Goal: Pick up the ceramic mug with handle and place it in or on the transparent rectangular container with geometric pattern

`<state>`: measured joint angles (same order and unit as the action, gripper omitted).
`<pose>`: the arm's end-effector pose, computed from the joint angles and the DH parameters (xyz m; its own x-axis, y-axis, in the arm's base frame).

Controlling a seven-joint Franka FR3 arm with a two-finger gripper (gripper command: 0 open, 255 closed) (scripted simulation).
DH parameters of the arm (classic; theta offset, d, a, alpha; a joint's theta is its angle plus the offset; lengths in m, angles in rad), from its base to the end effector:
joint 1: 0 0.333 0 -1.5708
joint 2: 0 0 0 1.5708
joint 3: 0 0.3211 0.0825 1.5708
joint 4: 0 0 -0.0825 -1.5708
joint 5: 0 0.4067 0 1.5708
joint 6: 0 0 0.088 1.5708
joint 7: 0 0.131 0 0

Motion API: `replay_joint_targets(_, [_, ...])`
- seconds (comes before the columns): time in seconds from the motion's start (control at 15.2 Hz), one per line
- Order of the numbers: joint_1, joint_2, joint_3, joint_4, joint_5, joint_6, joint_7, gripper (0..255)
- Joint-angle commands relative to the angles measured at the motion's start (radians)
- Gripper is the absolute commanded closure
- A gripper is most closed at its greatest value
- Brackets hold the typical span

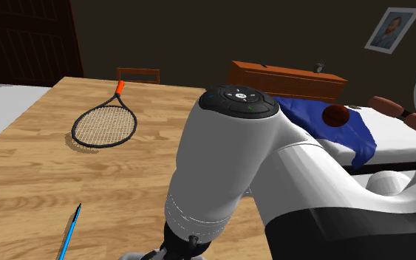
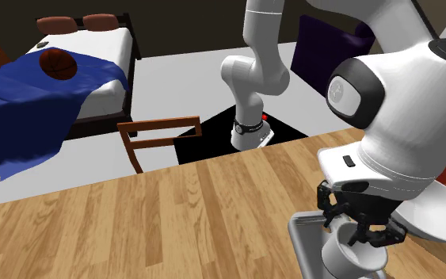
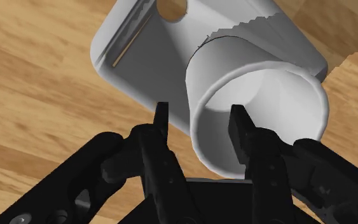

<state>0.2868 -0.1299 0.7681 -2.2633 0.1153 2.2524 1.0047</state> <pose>0.2570 0.4673 0.3756 0.9989 -0.0207 0.0414 -0.0175 -0.9970 -0.0749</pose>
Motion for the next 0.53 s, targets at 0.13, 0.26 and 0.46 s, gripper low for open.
replay_joint_targets(0.13, [0.000, 0.000, 0.000, 0.000, 0.000, 0.000, 0.000, 0])
replay_joint_targets(0.26, [0.000, 0.000, 0.000, 0.000, 0.000, 0.000, 0.000, 0])
replay_joint_targets(0.46, [0.007, -0.068, -0.025, 0.051, 0.045, -0.106, -0.035, 0])
